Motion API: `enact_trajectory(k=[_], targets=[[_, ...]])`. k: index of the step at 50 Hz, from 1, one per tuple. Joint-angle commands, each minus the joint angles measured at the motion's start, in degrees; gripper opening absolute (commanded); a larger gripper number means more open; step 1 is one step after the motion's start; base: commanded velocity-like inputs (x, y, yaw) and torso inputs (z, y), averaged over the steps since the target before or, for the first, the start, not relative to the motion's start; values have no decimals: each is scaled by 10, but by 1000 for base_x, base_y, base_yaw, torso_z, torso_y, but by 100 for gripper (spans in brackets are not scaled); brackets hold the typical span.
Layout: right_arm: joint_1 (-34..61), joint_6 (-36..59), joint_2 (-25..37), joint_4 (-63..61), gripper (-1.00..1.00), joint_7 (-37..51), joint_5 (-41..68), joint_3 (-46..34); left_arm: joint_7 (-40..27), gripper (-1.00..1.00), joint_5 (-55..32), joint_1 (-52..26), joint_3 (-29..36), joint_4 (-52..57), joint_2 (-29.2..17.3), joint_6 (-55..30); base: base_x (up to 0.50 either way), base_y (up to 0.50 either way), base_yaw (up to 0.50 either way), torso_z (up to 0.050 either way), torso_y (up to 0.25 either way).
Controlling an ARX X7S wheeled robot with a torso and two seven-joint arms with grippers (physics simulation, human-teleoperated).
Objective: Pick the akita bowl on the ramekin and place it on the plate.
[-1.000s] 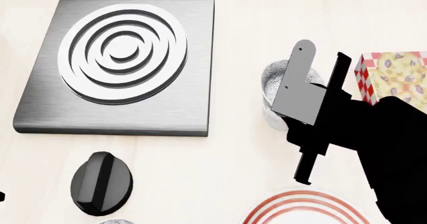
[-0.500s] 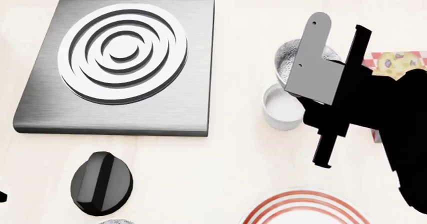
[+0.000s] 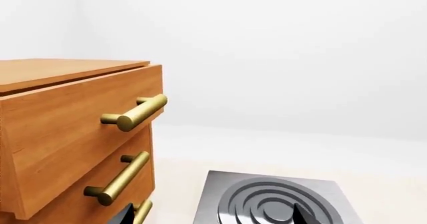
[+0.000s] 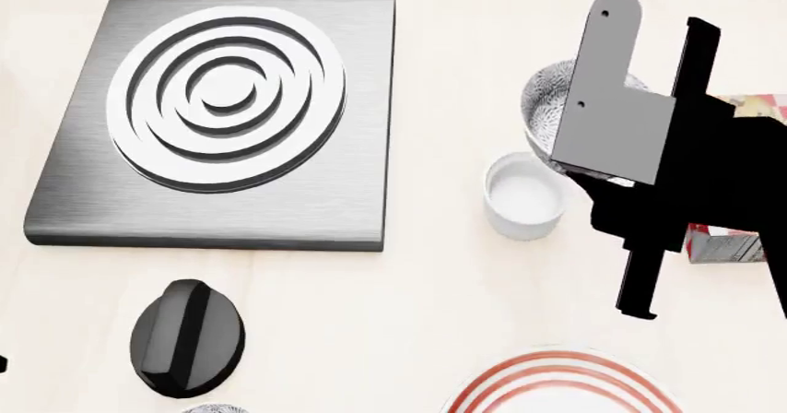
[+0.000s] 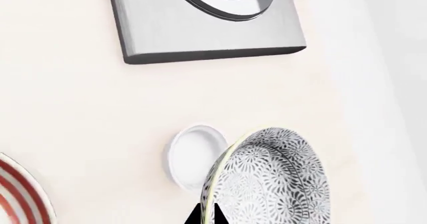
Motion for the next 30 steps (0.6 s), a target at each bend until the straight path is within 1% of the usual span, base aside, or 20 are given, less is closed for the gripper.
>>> enact_trajectory(k=[1,10,20,30], targets=[[4,48,49,-96,-100,-34,18,6,-3,100,-2,0,-2,3,-3,1,0,0,0,0,0],[3,79,79,-163,-100,-57,40,11,-4,100,-5,-4,-3,3,-5,-1,0,0,0,0,2],[-41,91,122,-250,-100,-43,74,22,-4,100,-5,-2,-5,2,-5,2,0,0,0,0,0],[-63,92,149,-287,-100,-34,89,27,-2,100,-4,-4,-2,-1,-3,2,0,0,0,0,0]])
